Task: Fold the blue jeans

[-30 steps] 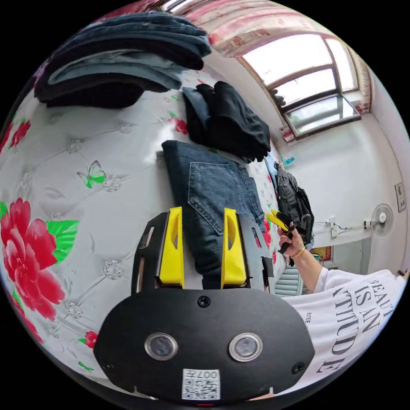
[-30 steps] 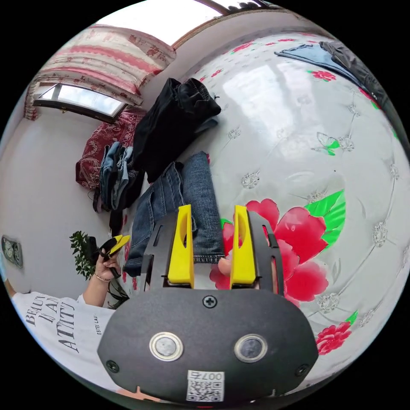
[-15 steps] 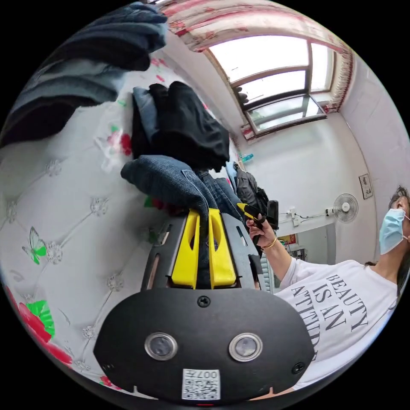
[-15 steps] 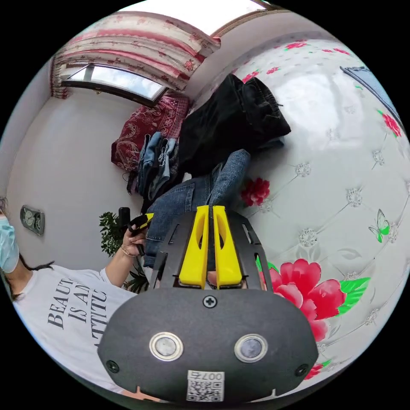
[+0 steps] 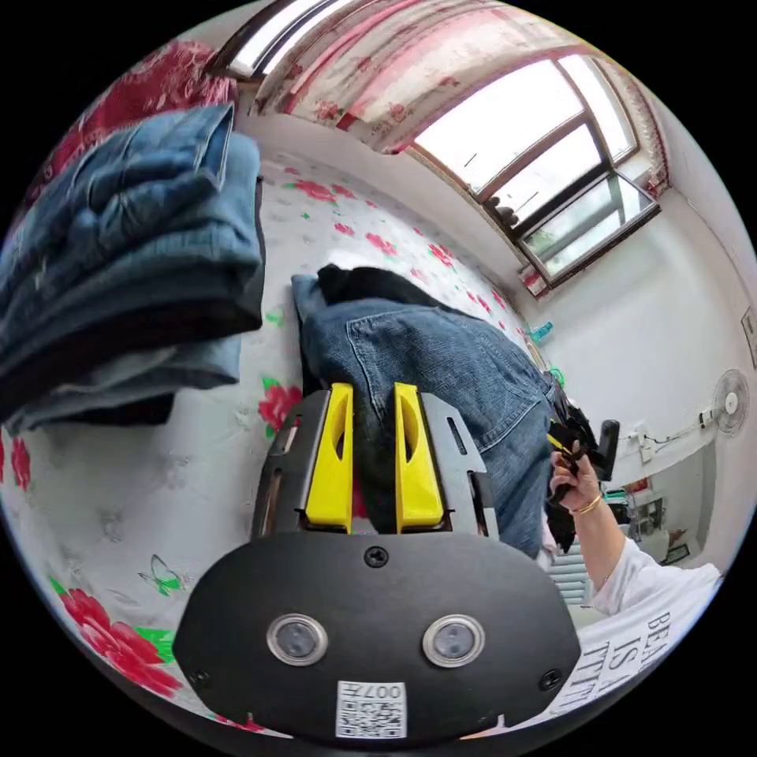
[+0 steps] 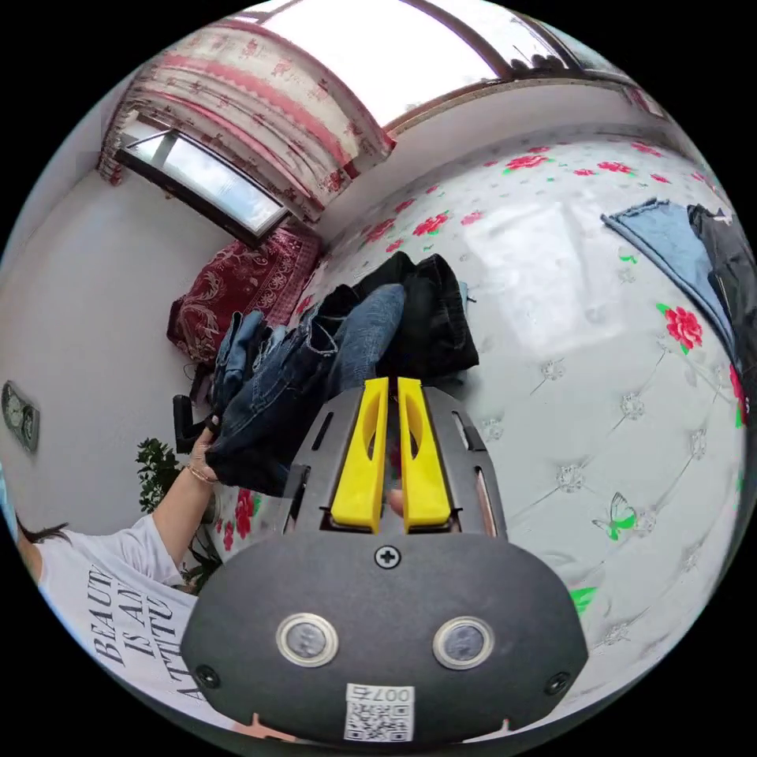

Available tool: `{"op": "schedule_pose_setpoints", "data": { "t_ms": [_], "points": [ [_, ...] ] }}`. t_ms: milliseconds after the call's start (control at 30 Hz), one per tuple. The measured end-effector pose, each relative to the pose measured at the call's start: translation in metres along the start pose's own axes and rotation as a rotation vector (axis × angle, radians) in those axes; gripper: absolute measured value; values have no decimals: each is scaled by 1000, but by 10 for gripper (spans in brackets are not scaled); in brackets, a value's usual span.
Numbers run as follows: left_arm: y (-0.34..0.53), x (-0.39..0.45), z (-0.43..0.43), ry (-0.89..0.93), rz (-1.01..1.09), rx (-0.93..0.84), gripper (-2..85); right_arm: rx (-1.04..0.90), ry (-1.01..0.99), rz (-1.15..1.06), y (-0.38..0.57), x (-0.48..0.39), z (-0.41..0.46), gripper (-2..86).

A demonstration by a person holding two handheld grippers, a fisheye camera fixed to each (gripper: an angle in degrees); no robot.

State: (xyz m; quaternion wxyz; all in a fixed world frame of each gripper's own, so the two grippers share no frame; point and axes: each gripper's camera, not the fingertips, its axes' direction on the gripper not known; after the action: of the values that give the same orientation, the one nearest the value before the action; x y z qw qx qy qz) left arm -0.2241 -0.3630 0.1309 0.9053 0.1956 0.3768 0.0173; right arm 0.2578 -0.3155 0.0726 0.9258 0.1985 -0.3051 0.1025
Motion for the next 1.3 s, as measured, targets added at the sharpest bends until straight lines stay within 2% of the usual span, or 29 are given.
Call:
{"op": "schedule_pose_setpoints", "data": {
  "t_ms": [67,167,267,367,467,567,600,667,867,1033,1133,1200,1300],
  "points": [
    [31,-21,10,18,-18,-73,100,-5,-36,55,22,22,5,37],
    [75,-60,-1,66,-68,-60,100,2,-127,56,50,45,-3,82],
    [88,-82,-9,97,-69,-50,116,8,-27,-36,60,47,-9,117],
    [70,-81,-6,109,4,-33,131,-37,-9,-104,40,37,2,137],
    [33,-64,15,121,88,-44,138,-69,30,-157,8,23,23,136],
    [-3,-44,50,124,160,-102,138,-123,-26,-148,-17,16,51,114],
    [-12,-38,63,144,161,-138,117,-165,-80,-151,-20,11,62,94],
    [-16,-28,70,144,137,-184,73,-177,-47,-145,-18,-3,67,64],
    [10,55,5,164,277,-170,39,-164,-137,-294,14,-70,9,11],
    [-62,126,-36,215,353,-113,40,-85,-144,-362,-40,-130,-56,10],
    [-134,157,-38,123,344,-30,52,4,-71,-362,-95,-162,-74,23],
    [-176,160,-17,-53,265,-16,72,52,32,-303,-127,-165,-61,42],
    [-163,156,16,-259,205,-32,83,76,151,-243,-117,-146,-33,64]
  ]
}}
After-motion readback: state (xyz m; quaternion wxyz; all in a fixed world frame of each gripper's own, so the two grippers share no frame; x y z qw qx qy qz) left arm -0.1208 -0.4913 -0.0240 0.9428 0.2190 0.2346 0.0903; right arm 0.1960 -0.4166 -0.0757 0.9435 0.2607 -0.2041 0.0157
